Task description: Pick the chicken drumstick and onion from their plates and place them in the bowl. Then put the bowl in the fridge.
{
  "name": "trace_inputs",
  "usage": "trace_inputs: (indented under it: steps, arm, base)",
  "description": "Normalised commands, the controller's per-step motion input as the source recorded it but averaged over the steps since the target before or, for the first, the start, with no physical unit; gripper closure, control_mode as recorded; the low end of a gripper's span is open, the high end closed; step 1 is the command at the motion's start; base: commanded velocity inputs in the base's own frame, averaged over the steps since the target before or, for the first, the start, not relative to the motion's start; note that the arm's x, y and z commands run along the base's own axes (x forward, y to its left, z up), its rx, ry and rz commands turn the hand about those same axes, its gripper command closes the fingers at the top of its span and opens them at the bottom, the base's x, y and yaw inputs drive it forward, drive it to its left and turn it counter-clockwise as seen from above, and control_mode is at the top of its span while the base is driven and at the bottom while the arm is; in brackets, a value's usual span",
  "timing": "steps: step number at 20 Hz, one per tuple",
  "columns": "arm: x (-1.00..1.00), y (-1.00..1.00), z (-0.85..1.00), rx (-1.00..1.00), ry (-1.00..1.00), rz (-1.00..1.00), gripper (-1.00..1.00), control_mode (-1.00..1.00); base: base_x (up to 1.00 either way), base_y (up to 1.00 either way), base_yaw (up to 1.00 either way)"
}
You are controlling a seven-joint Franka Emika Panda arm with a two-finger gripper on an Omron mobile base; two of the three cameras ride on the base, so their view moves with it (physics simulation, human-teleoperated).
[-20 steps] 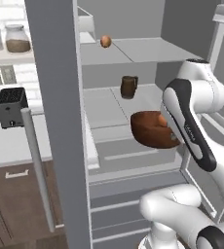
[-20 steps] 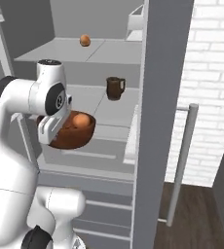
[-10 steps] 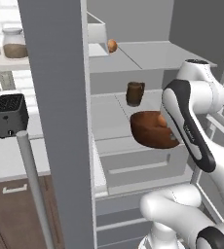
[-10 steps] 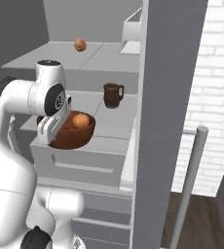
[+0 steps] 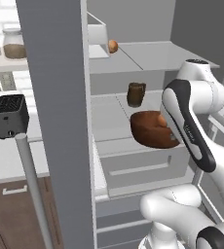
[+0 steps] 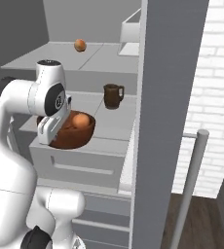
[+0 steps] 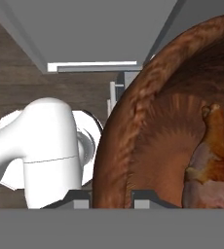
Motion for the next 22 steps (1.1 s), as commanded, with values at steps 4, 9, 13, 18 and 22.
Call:
trace_inputs:
  steps: [4,9,13,18,22]
  arm:
    - [0.1,-0.07,-0.14,0.0,-0.01,0.0,1.0,-1.0]
    - [0.59,-0.43,-0.47,0.0,-0.08,0.0,1.0,-1.0]
    - [1.0,-0.56,-0.26,0.0,-0.05,0.0,1.0,-1.0]
    - [1.0,-0.51,-0.21,0.0,0.0,0.0,1.0,-1.0]
    - [0.95,-0.19,-0.44,0.0,0.0,0.0,1.0,-1.0]
  base:
    - [0.0,0.0,0.0]
    - [0.0,0.0,0.0]
    - [0.0,0.0,0.0]
    - [0.0,0.0,0.0]
    - [0.0,0.0,0.0]
